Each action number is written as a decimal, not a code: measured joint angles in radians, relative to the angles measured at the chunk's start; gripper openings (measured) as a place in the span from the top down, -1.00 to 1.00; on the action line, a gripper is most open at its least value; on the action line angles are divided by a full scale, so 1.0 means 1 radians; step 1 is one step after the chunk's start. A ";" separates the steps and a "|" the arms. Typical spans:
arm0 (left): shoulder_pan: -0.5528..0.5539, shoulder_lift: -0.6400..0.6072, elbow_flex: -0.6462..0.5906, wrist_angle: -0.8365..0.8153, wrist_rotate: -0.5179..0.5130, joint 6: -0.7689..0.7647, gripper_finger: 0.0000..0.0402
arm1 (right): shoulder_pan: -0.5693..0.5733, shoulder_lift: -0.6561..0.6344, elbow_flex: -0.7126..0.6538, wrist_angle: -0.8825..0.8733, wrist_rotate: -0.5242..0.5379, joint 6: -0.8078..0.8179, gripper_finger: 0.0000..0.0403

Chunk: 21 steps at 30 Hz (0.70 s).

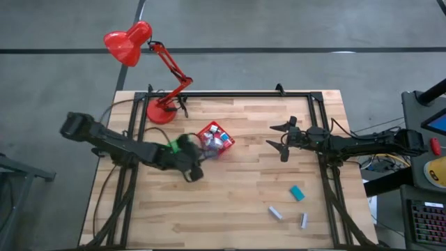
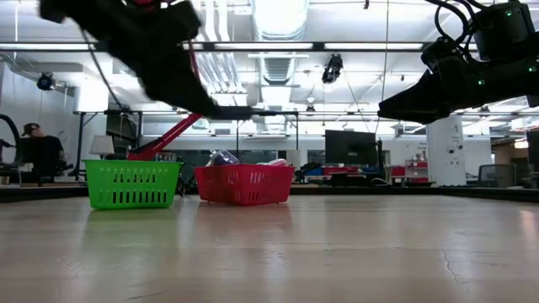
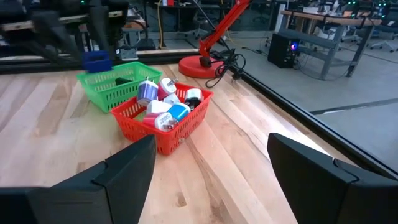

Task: Pick & Place Office items
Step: Put the blue timer into the green bin

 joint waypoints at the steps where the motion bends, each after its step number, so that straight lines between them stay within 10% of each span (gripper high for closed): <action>1: 0.000 -0.039 -0.021 -0.032 -0.015 -0.038 0.15 | 0.000 0.000 0.000 0.000 0.000 0.000 -0.51; 11: 0.003 -0.351 -0.146 -0.397 -0.112 -0.435 0.15 | 0.000 0.000 0.000 0.001 0.000 0.000 -0.53; 21: 0.006 -0.409 -0.186 -0.640 -0.037 -0.766 0.15 | 0.000 0.000 0.000 0.001 0.000 0.000 -0.49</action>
